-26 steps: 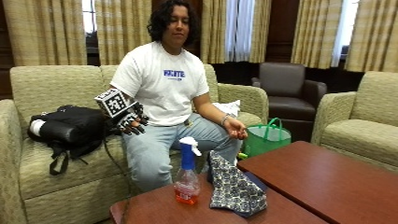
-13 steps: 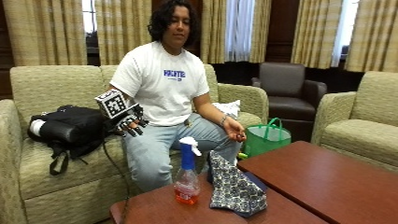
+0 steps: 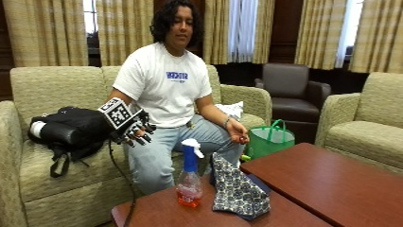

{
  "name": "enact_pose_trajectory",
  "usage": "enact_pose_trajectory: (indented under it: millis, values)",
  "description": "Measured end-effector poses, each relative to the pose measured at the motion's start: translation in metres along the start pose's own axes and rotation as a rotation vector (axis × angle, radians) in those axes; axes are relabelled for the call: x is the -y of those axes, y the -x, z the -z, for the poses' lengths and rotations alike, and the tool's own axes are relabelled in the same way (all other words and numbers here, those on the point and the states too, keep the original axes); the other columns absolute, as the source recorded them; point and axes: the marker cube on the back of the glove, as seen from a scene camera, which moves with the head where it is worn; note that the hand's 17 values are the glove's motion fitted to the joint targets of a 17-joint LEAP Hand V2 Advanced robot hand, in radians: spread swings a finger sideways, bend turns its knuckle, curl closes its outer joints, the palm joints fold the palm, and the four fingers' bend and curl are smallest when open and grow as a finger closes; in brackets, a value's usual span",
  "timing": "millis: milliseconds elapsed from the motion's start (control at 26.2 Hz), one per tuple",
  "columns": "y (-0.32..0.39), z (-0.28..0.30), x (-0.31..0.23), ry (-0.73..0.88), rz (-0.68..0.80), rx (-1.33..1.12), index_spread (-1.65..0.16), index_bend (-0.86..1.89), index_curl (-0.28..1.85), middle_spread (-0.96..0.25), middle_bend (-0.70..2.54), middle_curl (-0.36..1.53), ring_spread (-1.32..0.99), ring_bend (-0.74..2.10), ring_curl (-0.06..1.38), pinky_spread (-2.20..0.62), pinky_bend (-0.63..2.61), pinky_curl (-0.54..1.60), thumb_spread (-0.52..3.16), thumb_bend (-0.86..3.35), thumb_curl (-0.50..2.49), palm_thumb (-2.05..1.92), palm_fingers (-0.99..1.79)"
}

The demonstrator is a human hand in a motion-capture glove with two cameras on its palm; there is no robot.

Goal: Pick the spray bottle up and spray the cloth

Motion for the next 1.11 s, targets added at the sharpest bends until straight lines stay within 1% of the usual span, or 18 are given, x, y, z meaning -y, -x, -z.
enact_pose_trajectory:
  millis: [38, 153, 229, 611, 917, 1107]
  values:
    - [0.0, -0.003, 0.003, -0.002, 0.001, 0.014, -0.42, 0.13, 0.21, -0.14, 0.37, 0.27, -0.19, 0.35, 0.22, 0.14, 0.23, 0.24, 0.95, 0.03, 0.22, 0.42, 0.41]
    - [-0.004, -0.008, -0.01, 0.177, 0.068, 0.06, -0.42, 0.13, 0.21, -0.14, 0.36, 0.28, -0.19, 0.36, 0.23, 0.14, 0.22, 0.25, 0.96, 0.01, 0.24, 0.44, 0.41]
    - [-0.004, -0.012, -0.011, 0.23, 0.064, 0.099, -0.42, 0.13, 0.21, -0.14, 0.35, 0.29, -0.19, 0.37, 0.24, 0.14, 0.23, 0.25, 0.96, 0.01, 0.25, 0.45, 0.41]
    - [-0.007, -0.051, 0.033, 0.221, -0.02, 0.301, -0.42, 0.11, 0.21, -0.14, 0.32, 0.31, -0.18, 0.4, 0.27, 0.14, 0.23, 0.29, 0.94, -0.01, 0.29, 0.56, 0.41]
    - [-0.002, -0.088, 0.059, 0.161, -0.078, 0.542, -0.42, 0.1, 0.2, -0.14, 0.32, 0.33, -0.19, 0.43, 0.29, 0.14, 0.26, 0.31, 0.91, -0.02, 0.3, 0.59, 0.37]
    - [0.009, -0.115, 0.079, 0.142, -0.117, 0.636, -0.41, 0.07, 0.18, -0.14, 0.33, 0.34, -0.19, 0.45, 0.3, 0.13, 0.27, 0.32, 0.9, -0.02, 0.32, 0.63, 0.35]
